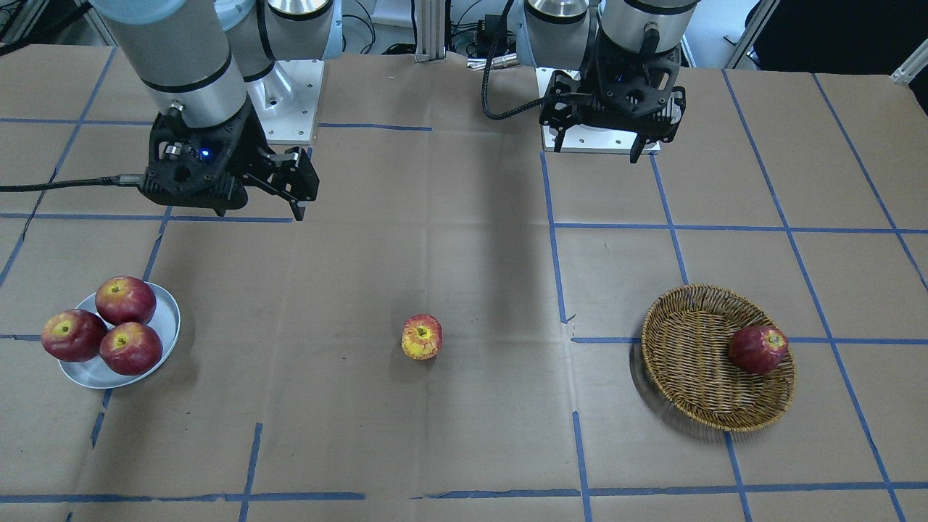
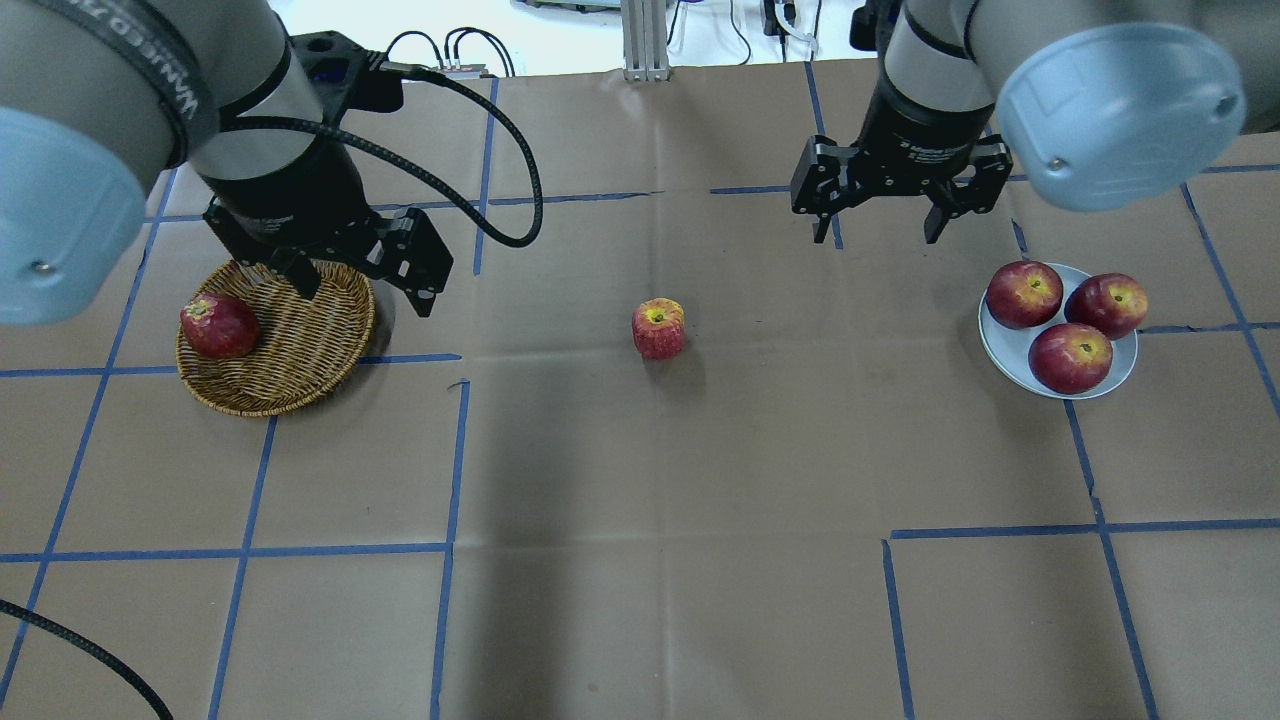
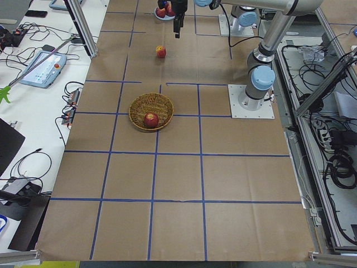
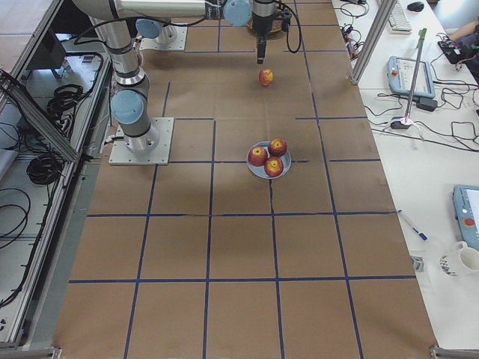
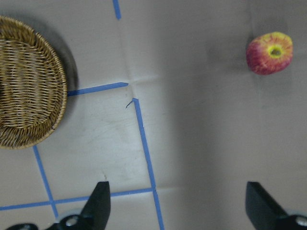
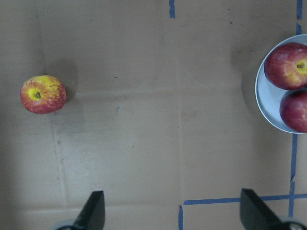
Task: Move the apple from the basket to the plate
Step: 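Move the right gripper over the apple on the table and grasp it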
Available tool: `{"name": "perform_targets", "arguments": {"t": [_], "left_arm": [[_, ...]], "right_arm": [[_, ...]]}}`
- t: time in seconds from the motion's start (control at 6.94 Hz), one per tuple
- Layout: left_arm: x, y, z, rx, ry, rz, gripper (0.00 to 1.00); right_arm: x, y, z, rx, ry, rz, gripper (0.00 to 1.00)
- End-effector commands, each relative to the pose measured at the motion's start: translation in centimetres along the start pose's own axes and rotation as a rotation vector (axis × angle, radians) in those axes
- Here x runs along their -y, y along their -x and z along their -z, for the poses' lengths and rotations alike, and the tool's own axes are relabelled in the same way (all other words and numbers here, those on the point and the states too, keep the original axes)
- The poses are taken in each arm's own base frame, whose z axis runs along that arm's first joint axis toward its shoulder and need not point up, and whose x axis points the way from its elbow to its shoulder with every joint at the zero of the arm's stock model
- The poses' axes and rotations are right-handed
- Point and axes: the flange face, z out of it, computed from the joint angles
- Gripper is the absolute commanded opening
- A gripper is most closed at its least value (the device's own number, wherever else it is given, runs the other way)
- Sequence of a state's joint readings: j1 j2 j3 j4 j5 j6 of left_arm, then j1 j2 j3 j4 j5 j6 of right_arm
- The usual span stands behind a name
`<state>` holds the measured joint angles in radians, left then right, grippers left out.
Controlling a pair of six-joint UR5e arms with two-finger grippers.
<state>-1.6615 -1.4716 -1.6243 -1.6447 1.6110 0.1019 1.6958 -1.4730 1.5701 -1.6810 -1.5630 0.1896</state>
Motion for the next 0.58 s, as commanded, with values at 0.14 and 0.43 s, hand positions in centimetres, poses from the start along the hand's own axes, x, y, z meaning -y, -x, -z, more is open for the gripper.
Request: {"name": "perform_targets", "arguments": {"t": [0.14, 0.43], "left_arm": [[-1.8, 3.3, -0.4, -0.009, 0.003, 0.068, 0.99], [-1.6, 5.3, -0.5, -0.014, 0.004, 0.061, 0.99]], "right_arm": [[0.5, 11.0, -7.1, 0.018, -0.045, -0.044, 1.00], [1.3, 15.0, -12.9, 0.027, -0.054, -0.046, 1.00]]}}
